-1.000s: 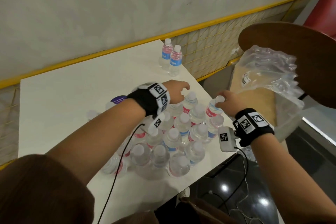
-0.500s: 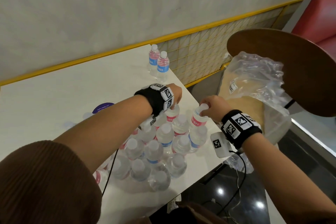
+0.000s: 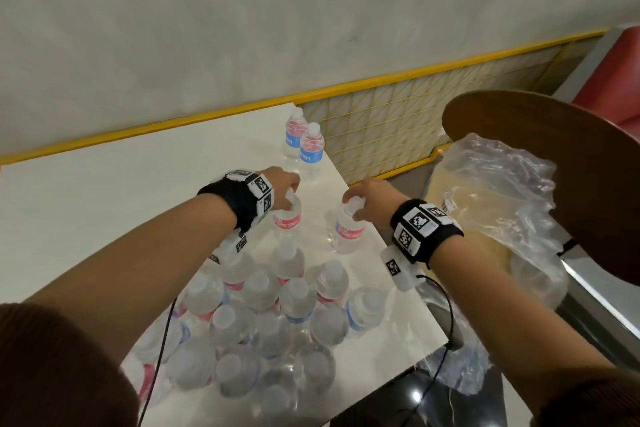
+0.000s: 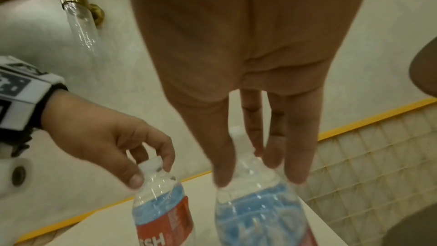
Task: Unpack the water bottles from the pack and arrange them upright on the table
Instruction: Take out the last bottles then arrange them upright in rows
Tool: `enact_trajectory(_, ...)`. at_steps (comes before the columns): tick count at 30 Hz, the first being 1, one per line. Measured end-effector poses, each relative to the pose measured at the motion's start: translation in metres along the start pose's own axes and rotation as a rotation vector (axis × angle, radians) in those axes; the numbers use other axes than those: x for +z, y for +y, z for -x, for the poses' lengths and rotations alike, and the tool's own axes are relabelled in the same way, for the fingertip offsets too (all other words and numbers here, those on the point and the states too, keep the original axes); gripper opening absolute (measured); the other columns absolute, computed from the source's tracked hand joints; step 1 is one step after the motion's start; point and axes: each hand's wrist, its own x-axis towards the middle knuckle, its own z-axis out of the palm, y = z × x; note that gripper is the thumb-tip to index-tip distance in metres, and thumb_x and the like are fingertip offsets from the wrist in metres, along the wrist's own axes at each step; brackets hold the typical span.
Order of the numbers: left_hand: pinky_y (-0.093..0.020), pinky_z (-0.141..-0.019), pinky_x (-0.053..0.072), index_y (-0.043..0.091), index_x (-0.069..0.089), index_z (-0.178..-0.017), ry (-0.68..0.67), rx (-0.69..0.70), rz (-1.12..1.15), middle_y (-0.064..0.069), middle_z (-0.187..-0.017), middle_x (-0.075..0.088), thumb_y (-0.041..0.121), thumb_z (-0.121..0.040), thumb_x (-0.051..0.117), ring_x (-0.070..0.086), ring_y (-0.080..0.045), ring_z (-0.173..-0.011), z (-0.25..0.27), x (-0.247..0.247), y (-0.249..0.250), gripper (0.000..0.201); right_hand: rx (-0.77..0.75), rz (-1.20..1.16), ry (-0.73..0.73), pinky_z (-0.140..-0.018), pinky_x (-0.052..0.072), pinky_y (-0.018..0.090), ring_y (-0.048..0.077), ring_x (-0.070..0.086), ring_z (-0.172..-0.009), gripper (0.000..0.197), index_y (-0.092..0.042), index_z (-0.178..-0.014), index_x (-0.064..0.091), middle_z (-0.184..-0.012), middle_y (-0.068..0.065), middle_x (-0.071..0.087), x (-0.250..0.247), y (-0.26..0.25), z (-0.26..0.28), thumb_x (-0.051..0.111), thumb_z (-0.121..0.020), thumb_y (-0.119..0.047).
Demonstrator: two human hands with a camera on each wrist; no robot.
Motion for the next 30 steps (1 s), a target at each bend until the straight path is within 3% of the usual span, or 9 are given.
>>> enact_trajectory(3,-0.034,-0.083,0.045,0.015,0.043,-0.128,-0.052,-0.008,0.062,-0.017,-0.117,0.059,0.027,-0.086,0.065,0.057,-0.033,-0.105,-0.003,0.006,-0.014,0.048,0.041,0.003,-0.018,-0.089,0.045,0.032,0.025,0.055,-0.108,0.043,-0.018,-0.116,0.062,-0.117,0.008,0.058,-0.001,-0.003,-0.011,0.072,-0.079,-0.038)
enact_trajectory(8,-0.030,-0.103,0.037,0.023,0.039,-0.142,-0.092,0.029,0.097,-0.005,-0.141,0.048,0.031,-0.091,0.060,0.047,-0.026,-0.127,-0.007,0.009,-0.019,0.056,0.011,0.063,-0.004,-0.089,0.047,0.032,0.026,0.056,-0.109,0.032,-0.014,-0.116,0.063,-0.120,0.010,0.058,-0.002,-0.013,-0.027,0.067,-0.085,-0.022)
enact_trajectory(13,-0.031,-0.105,0.037,0.020,0.043,-0.140,-0.091,0.050,0.118,-0.005,-0.142,0.047,0.031,-0.089,0.064,0.045,-0.026,-0.130,-0.018,0.008,-0.016,0.056,-0.067,0.058,0.043,-0.093,0.045,0.034,0.028,0.054,-0.110,0.027,-0.012,-0.113,0.065,-0.118,0.011,0.057,-0.003,-0.014,-0.046,0.062,-0.086,-0.008)
enact_trajectory(16,-0.033,-0.105,0.038,0.018,0.042,-0.140,-0.062,0.031,0.114,-0.006,-0.142,0.048,0.031,-0.090,0.062,0.046,-0.027,-0.129,-0.020,0.005,-0.018,0.056,-0.088,-0.003,0.082,-0.098,0.045,0.038,0.029,0.053,-0.116,0.035,-0.015,-0.121,0.062,-0.126,0.011,0.057,-0.005,-0.013,-0.058,0.058,-0.088,-0.004)
enact_trajectory(19,-0.032,-0.105,0.037,0.019,0.041,-0.141,-0.053,0.023,0.117,-0.006,-0.142,0.047,0.030,-0.090,0.061,0.045,-0.027,-0.129,-0.023,0.007,-0.020,0.056,-0.024,-0.022,0.094,-0.099,0.044,0.037,0.027,0.051,-0.120,0.050,-0.019,-0.133,0.050,-0.131,0.008,0.056,-0.007,-0.014,-0.064,0.065,-0.086,-0.024)
enact_trajectory(22,-0.031,-0.104,0.036,0.019,0.041,-0.141,-0.041,0.031,0.119,-0.006,-0.142,0.047,0.030,-0.090,0.061,0.045,-0.026,-0.129,-0.024,0.009,-0.020,0.055,0.059,-0.006,0.085,-0.089,0.046,0.036,0.028,0.054,-0.113,0.051,-0.013,-0.126,0.053,-0.123,0.009,0.059,-0.004,-0.015,-0.069,0.066,-0.084,-0.039)
enact_trajectory(24,-0.030,-0.103,0.036,0.019,0.040,-0.141,-0.041,0.034,0.116,-0.005,-0.142,0.047,0.030,-0.091,0.061,0.045,-0.026,-0.129,-0.024,0.009,-0.020,0.055,0.082,0.008,0.072,-0.083,0.045,0.034,0.029,0.056,-0.107,0.040,-0.010,-0.117,0.056,-0.116,0.012,0.062,-0.003,-0.015,-0.073,0.064,-0.086,-0.035)
enact_trajectory(30,-0.028,-0.101,0.036,0.020,0.038,-0.142,-0.050,0.029,0.089,-0.004,-0.144,0.046,0.029,-0.092,0.059,0.045,-0.024,-0.130,-0.022,0.008,-0.017,0.055,0.034,0.038,0.035,-0.086,0.045,0.032,0.029,0.055,-0.113,0.042,-0.016,-0.128,0.053,-0.124,0.012,0.058,-0.016,-0.021,-0.081,0.064,-0.087,-0.016)
